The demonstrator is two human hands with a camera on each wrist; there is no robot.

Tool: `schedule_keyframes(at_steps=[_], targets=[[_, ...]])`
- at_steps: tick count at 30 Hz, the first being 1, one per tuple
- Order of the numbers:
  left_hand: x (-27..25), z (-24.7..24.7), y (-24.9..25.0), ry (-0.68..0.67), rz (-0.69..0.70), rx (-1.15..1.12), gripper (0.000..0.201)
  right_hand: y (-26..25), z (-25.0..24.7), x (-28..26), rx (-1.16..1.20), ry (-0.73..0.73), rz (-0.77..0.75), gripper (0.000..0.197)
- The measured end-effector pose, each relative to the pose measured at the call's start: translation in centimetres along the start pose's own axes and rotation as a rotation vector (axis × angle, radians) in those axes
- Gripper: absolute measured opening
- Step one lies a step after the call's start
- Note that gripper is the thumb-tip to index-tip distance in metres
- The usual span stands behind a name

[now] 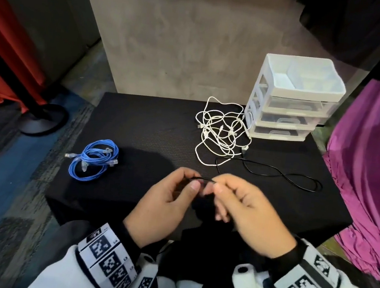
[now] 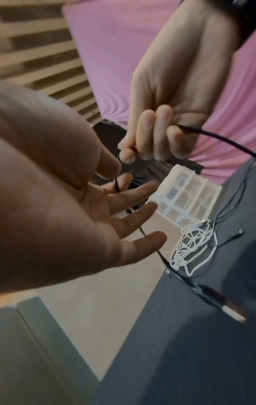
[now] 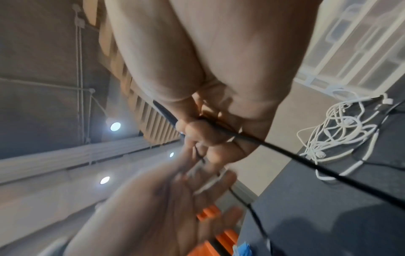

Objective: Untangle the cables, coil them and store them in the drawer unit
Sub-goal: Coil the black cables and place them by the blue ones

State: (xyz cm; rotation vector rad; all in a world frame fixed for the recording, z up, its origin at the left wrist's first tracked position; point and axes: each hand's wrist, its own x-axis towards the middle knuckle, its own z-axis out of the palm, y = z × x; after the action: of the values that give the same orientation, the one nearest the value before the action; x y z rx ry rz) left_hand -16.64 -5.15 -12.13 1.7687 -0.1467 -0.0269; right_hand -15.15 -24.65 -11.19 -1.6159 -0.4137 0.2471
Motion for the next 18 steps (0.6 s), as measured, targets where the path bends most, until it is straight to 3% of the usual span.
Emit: schedule_keyframes(at_steps=[4,6,9,15,18], targets=[[-0.5,-1.7,-1.9,0.019,0.016,0.385,0.010,-1.1,-3.2,1.3,0.095,0.240,-0.026,0.023],[-0.5,-2.4,-2.0,0.037,-0.026,0.353,0.008,-1.5,-4.8,2.0,0.104,0.307,-0.033,0.023],[-0.6,-3.0,-1.4,-0.048,-0.101,0.132,0.015,-0.9,-6.1,2.5,0.060,0.355,0.001,0.026],[-1.0,-3.5,1.9,-0.183,-0.435,-0.684,0.019,3.4,-5.3,2.5,-0.284,0.360,0.078,0.024],[-0.3,-4.1,3.5,-0.134,-0.433,-1.030,0.019,5.4,-3.0,1.6,-0.515,0.171,0.086,0.022]])
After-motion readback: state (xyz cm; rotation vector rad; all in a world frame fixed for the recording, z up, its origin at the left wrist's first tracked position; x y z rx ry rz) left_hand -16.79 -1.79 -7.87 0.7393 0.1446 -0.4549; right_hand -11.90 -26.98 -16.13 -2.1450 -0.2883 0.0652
